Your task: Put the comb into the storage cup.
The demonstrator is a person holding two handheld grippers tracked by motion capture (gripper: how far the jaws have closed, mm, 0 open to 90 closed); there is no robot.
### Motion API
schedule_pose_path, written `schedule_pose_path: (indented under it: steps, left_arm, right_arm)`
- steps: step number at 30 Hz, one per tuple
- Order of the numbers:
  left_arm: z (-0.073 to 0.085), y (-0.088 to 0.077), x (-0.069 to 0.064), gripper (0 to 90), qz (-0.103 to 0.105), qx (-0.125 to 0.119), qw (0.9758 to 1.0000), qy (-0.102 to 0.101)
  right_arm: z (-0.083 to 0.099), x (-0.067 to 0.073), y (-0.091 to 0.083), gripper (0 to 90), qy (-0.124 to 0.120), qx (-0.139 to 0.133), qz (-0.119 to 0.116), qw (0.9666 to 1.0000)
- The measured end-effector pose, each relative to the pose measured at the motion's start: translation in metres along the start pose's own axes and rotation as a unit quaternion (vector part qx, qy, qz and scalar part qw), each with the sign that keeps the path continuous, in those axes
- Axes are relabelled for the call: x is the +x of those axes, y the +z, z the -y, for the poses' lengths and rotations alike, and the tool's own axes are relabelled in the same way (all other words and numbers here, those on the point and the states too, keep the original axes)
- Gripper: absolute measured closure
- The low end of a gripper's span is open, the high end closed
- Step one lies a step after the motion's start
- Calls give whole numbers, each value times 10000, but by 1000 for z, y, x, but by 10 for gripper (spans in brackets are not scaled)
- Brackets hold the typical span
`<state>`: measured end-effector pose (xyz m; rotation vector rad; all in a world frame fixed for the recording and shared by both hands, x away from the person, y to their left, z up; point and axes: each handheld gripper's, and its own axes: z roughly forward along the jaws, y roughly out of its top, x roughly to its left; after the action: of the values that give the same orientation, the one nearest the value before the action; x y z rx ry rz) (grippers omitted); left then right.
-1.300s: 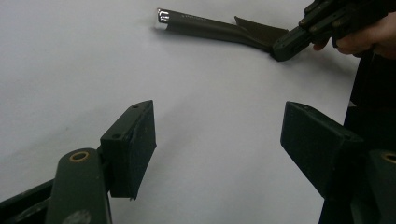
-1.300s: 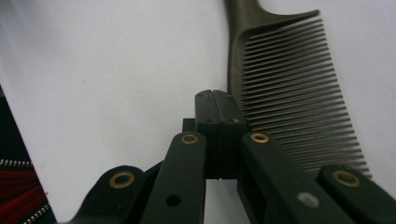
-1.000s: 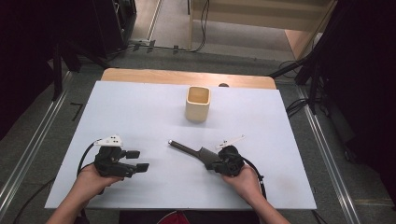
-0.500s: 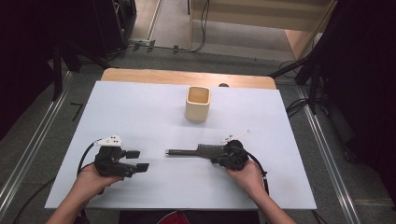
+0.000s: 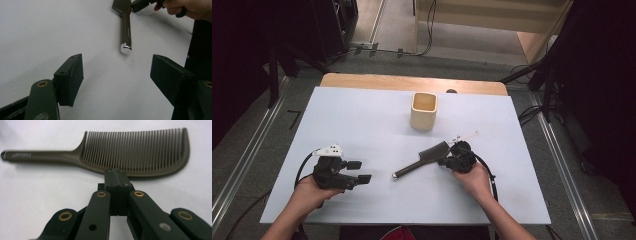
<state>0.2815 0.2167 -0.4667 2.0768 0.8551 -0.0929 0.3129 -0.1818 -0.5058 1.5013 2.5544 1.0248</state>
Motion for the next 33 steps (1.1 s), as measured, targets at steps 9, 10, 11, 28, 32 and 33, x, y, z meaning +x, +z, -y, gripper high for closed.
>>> schedule_pose_path:
  steps: [9, 10, 11, 28, 32, 33]
  left_arm:
    - [0, 0, 0, 281, 2, 5, 10000, 7]
    - [0, 0, 1, 281, 7, 14, 10000, 6]
    - [0, 0, 0, 281, -2, 19, 10000, 6]
    - [0, 0, 1, 281, 5, 10, 10000, -2]
    - [0, 0, 1, 281, 2, 15, 10000, 5]
    - [0, 0, 1, 281, 4, 14, 10000, 5]
  right_arm:
    - [-13, -4, 6, 876, 11, -11, 29, 10000]
    - [-14, -5, 7, 876, -8, -18, 35, 10000]
    - [-15, -5, 8, 876, 4, -18, 33, 10000]
    - [-36, -6, 19, 876, -24, -13, 25, 10000]
    - [-41, -3, 24, 876, -87, -8, 23, 10000]
    - [-42, -2, 25, 876, -73, -6, 18, 10000]
